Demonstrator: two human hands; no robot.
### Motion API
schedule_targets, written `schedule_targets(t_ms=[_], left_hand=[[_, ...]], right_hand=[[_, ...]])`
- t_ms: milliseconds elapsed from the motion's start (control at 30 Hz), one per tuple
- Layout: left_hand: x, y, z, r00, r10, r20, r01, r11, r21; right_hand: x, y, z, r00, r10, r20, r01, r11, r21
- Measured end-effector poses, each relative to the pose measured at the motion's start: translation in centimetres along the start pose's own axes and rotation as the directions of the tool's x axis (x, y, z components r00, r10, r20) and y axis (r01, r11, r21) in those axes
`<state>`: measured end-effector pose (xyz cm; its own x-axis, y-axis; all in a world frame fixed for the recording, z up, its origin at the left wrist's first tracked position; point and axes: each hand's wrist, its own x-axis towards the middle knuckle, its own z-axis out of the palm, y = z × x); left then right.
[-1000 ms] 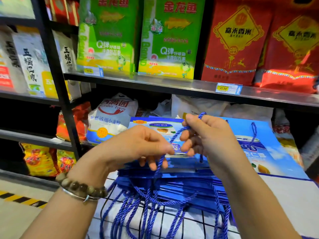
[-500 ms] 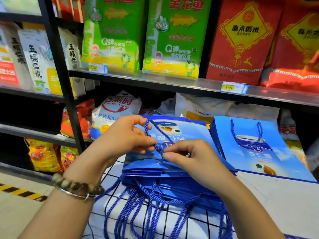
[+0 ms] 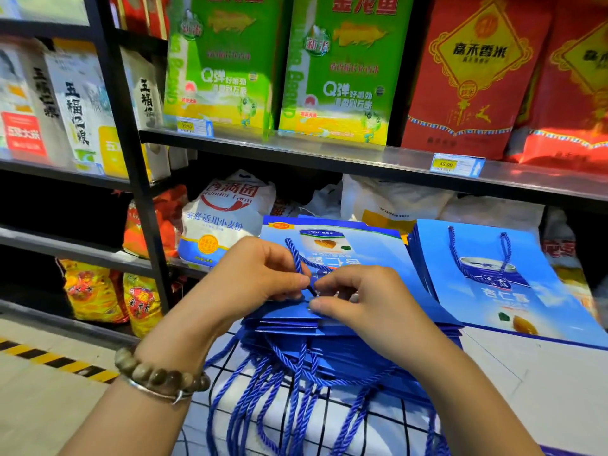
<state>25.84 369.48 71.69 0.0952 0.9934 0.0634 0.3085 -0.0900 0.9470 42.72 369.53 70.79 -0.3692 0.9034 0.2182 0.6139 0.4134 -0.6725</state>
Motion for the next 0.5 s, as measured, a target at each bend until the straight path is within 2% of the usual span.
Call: schedule_targets(t_ms=[167,333,500], left_hand=[[-0.2,-0.1,-0.4,0.999,0.023,0.041,-0.028,0.992,0.127],[0.0,0.5,-0.4,0.991,0.083,0.107,-0.111,0.952,0.286],[0.5,1.3,-0.1,0.978,0.150,0.148,-0.201,0.875,0.440]], right_hand=[[-1.4,1.0,-1.4,0.990,-0.079,0.116,0.096,0.985,-0.146],[-1.6,1.3,-1.1,0.989,-0.135,0.061,0.142,0.981,-0.134],[-1.5,1.4,-1.0,0.977,-0.211,-0.028,0.200,0.955,-0.221]])
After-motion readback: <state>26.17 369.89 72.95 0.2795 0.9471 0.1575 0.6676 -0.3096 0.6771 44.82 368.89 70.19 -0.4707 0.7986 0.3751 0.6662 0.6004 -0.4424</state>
